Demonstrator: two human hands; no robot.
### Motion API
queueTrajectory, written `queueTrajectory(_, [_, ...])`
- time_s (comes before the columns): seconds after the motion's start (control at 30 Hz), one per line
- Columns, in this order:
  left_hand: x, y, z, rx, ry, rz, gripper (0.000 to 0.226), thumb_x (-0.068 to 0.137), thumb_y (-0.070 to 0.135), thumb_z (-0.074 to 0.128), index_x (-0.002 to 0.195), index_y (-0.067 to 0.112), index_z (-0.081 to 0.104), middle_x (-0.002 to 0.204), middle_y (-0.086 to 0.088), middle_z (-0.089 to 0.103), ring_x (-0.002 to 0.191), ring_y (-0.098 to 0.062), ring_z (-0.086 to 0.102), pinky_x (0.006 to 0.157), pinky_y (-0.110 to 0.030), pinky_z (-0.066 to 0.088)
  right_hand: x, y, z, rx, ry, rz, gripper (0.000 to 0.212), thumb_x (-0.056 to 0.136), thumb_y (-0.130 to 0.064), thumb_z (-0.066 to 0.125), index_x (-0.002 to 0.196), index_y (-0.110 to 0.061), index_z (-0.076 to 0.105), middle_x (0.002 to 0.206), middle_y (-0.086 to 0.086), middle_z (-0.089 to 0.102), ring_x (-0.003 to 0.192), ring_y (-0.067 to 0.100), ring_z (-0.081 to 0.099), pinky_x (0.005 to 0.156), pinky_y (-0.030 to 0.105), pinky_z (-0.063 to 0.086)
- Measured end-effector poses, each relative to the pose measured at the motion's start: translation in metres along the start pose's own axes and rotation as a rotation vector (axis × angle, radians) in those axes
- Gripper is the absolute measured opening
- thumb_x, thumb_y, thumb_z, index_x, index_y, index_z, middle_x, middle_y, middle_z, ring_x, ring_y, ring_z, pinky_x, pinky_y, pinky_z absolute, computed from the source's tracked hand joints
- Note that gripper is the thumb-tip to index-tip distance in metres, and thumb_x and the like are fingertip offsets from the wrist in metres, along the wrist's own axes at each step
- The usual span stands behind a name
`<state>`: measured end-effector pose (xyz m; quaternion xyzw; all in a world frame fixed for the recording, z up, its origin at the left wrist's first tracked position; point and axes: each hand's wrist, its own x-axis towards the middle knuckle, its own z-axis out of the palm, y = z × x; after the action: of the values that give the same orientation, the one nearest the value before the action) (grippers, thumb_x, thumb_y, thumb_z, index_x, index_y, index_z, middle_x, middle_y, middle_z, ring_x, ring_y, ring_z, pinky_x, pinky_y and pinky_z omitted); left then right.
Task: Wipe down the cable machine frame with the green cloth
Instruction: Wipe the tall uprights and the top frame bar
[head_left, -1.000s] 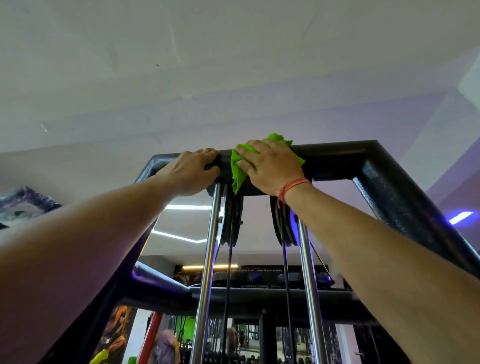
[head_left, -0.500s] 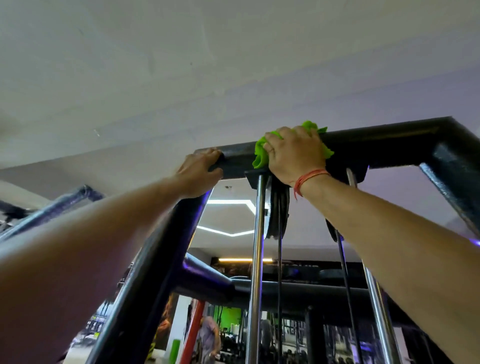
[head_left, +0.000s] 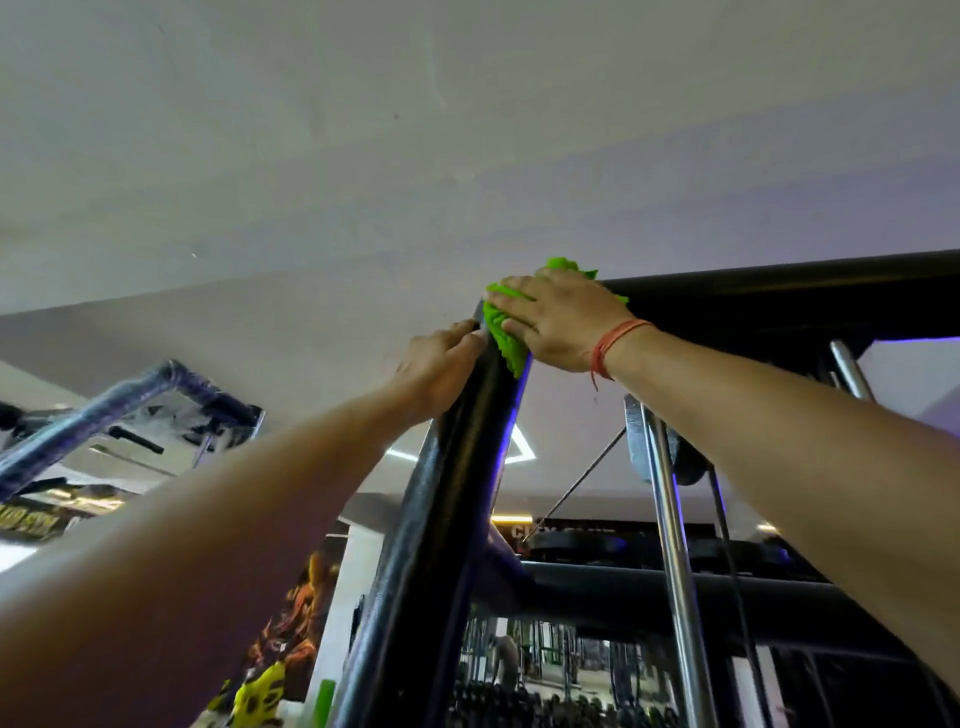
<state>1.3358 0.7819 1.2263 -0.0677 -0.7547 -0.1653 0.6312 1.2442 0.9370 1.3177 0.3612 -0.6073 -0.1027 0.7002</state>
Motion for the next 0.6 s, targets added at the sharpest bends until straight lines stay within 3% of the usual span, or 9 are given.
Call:
queueTrajectory(0.1, [-0.007,-0.021,0.000,-0.183,-0.030,0.025,0.039,0.101,0.044,0.041,0.122,0.024,0.068,0.117,-0.004,0.069,0.116,-0.025,0.059,0.091,-0.031,0.040,0.013,0.000,-0.009,0.100,-0.064,-0.088,0.049,0.106,-0.049,0.032,0.151,-0.033,0.044,0.159,-0.005,0.040,0.142,0.020,0.039,0.119,0.034,0.021])
queueTrajectory(0.23, [-0.019,-0.040,0.006,-0.437,-0.011,0.002,0.049,0.084,0.055,0.042,0.101,0.020,0.072,0.098,0.000,0.072,0.100,-0.021,0.063,0.101,-0.044,0.048,0.025,-0.013,-0.010,0.120,-0.009,0.013,0.043,0.104,-0.047,0.037,0.140,-0.034,0.057,0.149,-0.004,0.052,0.138,0.019,0.046,0.118,0.038,0.027])
queueTrajectory(0.37, [-0.034,-0.064,0.014,-0.635,0.012,-0.108,0.053,0.081,0.060,0.049,0.097,0.014,0.073,0.105,-0.007,0.075,0.108,-0.029,0.066,0.098,-0.050,0.050,0.012,-0.027,-0.006,0.104,-0.090,-0.266,0.055,0.099,-0.056,0.031,0.136,-0.029,0.062,0.144,-0.004,0.057,0.137,0.021,0.045,0.120,0.041,0.025])
queueTrajectory(0.43, [-0.042,-0.078,0.021,-0.701,-0.008,-0.160,0.054,0.079,0.063,0.052,0.100,0.018,0.073,0.113,-0.011,0.073,0.118,-0.034,0.063,0.102,-0.059,0.046,0.013,-0.023,-0.010,0.121,-0.098,-0.248,0.056,0.099,-0.059,0.030,0.135,-0.031,0.063,0.143,-0.007,0.057,0.137,0.020,0.045,0.121,0.041,0.026])
queueTrajectory(0.53, [-0.054,-0.091,0.025,-0.761,-0.037,-0.184,0.043,0.080,0.062,0.052,0.094,0.030,0.077,0.116,-0.009,0.072,0.120,-0.035,0.061,0.106,-0.060,0.042,0.019,-0.035,0.000,0.119,0.013,-0.096,0.055,0.098,-0.060,0.028,0.125,-0.033,0.067,0.136,-0.008,0.061,0.131,0.023,0.049,0.117,0.047,0.030])
queueTrajectory(0.6, [-0.064,-0.095,0.027,-0.776,-0.048,-0.191,0.052,0.081,0.063,0.050,0.101,0.023,0.076,0.116,-0.012,0.072,0.120,-0.036,0.061,0.108,-0.063,0.040,0.012,-0.052,0.007,0.106,0.037,-0.124,0.051,0.098,-0.058,0.031,0.119,-0.033,0.070,0.130,-0.008,0.065,0.129,0.023,0.051,0.113,0.049,0.033])
